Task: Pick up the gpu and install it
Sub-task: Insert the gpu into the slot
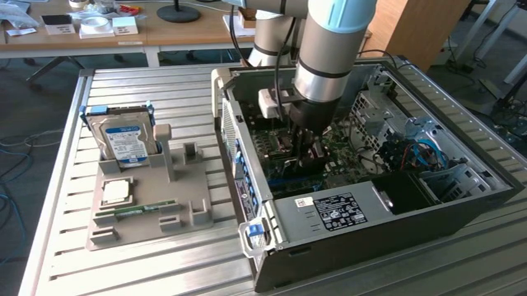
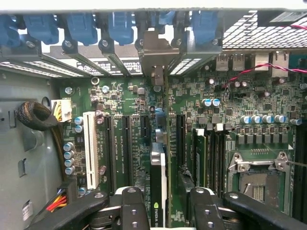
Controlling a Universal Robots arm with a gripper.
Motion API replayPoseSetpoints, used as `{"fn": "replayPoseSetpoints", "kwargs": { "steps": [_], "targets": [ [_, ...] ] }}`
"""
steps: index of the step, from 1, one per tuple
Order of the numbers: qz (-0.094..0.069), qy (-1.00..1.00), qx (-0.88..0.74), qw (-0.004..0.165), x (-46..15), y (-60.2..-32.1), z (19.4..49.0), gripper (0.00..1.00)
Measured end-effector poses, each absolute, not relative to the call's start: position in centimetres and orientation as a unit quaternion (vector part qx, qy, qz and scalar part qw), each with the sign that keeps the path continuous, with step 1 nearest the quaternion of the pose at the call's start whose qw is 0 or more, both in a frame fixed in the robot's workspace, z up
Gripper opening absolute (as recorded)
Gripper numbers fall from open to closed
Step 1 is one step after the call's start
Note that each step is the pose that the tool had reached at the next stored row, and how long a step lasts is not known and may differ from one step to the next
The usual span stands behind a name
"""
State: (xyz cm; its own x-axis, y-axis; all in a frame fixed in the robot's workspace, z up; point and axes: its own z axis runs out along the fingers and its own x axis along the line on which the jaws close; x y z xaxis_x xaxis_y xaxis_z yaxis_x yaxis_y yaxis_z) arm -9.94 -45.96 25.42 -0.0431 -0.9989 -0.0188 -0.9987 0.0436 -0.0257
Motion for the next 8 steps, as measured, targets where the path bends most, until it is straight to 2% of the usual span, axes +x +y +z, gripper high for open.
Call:
{"fn": "replayPoseSetpoints", "kwargs": {
  "steps": [8],
  "targets": [
    [-0.003, 0.722, -0.692, 0.016, -9.93, -45.96, 25.42, 0.40]
  ]
}}
